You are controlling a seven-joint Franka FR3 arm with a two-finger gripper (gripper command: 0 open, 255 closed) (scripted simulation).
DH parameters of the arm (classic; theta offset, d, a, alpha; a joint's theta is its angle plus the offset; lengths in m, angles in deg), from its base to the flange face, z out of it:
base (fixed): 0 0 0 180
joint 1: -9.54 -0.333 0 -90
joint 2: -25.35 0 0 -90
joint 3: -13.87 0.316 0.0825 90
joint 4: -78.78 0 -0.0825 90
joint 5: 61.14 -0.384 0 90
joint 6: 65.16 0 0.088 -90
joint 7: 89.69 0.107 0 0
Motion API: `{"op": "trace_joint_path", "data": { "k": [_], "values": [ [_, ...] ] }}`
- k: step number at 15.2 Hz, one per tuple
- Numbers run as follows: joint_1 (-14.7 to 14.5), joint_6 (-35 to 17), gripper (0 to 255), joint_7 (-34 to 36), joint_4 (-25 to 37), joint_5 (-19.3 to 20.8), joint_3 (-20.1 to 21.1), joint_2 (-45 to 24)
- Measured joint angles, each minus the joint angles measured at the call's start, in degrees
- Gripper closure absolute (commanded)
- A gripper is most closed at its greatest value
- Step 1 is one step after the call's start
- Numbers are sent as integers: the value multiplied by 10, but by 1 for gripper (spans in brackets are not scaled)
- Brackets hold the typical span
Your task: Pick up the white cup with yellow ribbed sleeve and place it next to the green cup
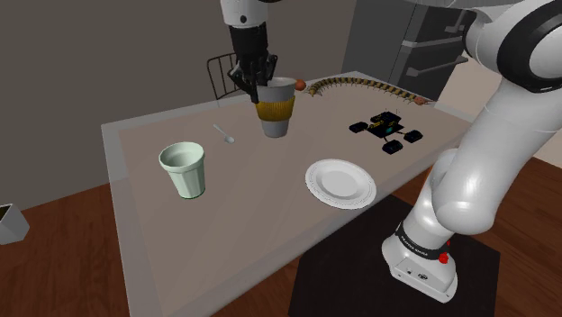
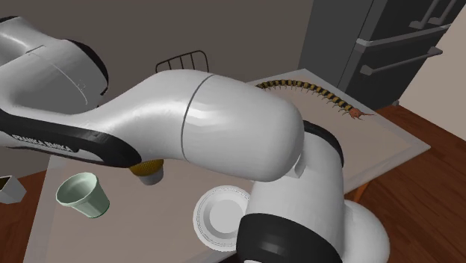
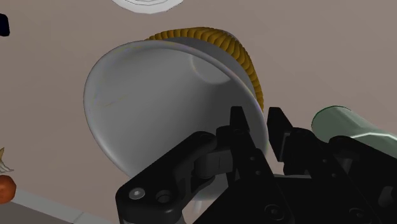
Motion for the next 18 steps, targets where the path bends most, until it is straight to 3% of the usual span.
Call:
{"op": "trace_joint_path", "data": {
  "k": [18],
  "values": [
    [1, -140, 255, 16, -158, -3, -1, 17]
  ]
}}
